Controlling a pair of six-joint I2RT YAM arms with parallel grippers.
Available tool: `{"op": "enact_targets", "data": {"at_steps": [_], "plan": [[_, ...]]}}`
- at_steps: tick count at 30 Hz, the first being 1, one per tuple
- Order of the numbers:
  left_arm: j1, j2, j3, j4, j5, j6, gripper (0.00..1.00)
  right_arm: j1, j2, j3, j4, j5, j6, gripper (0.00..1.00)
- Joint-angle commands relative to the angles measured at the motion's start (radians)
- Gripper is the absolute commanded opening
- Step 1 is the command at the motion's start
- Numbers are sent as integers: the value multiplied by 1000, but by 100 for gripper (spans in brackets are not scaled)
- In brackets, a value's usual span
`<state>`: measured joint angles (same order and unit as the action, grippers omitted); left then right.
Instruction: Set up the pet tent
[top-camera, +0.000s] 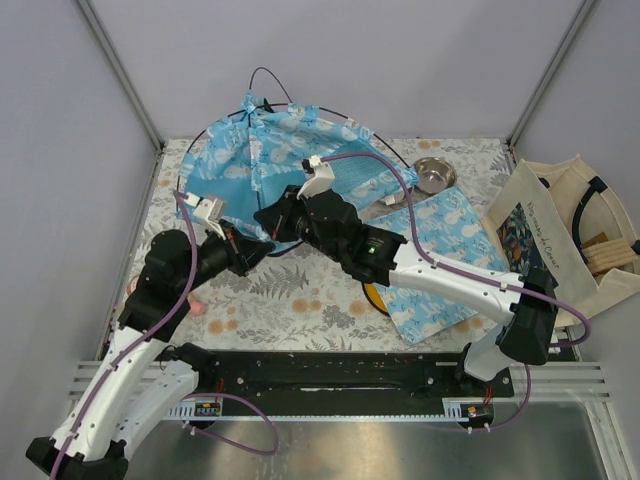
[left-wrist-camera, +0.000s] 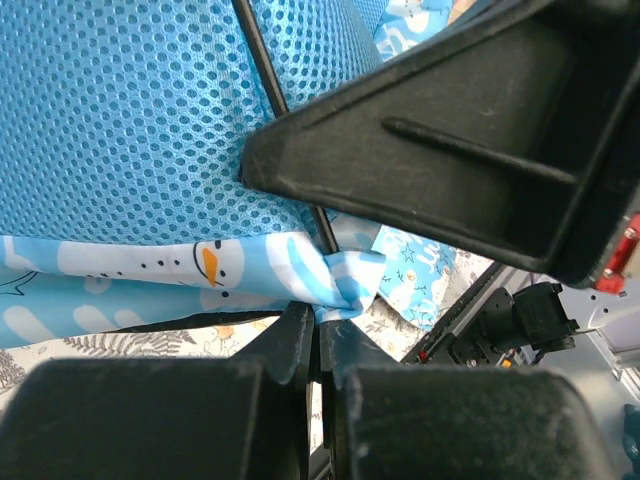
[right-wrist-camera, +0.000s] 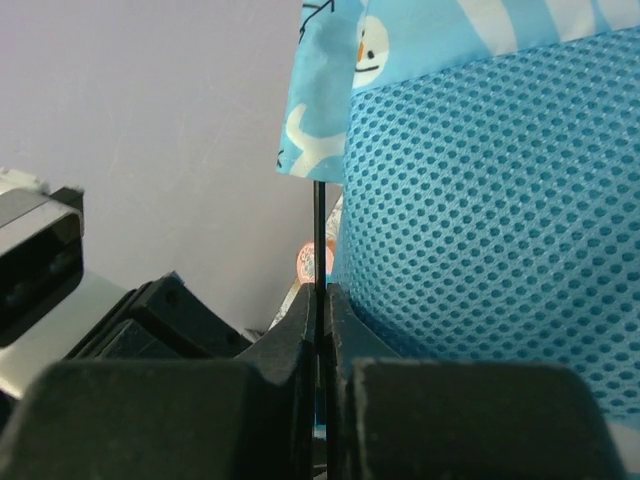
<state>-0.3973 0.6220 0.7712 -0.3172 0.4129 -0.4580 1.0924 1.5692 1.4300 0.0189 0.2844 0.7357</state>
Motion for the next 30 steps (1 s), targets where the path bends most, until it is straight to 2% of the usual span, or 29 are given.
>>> {"op": "enact_targets", "data": {"at_steps": [1,5,9,14,17,22,23,27,30], "plan": [[-3,13,53,49,41,-38,2,-25,-31,-26,-28,24,-49,4],[-3,21,34,38,29,-45,2,-25,-63,-46,-31,16,-29,21],[-3,16,25,32,33,-48,2,-26,-45,-34,-40,12,-35,27],[-3,9,27,9,53,-33,2,-28,-12,-14,-46,22,-50,43],[-3,1,22,-20,55,-21,2,-35,-3,7,-46,48,-68,45],[-2,-10,7,-46,67,-18,0,-57,28,47,-48,42,-84,37],[-3,-10,10,-49,69,-18,0,-58,32,53,-50,29,-85,32],[-3,-11,17,-68,79,-18,1,-74,60,69,-37,-28,-78,0],[-3,-13,28,-80,87,-19,4,-77,69,58,-27,-21,-44,0]]}}
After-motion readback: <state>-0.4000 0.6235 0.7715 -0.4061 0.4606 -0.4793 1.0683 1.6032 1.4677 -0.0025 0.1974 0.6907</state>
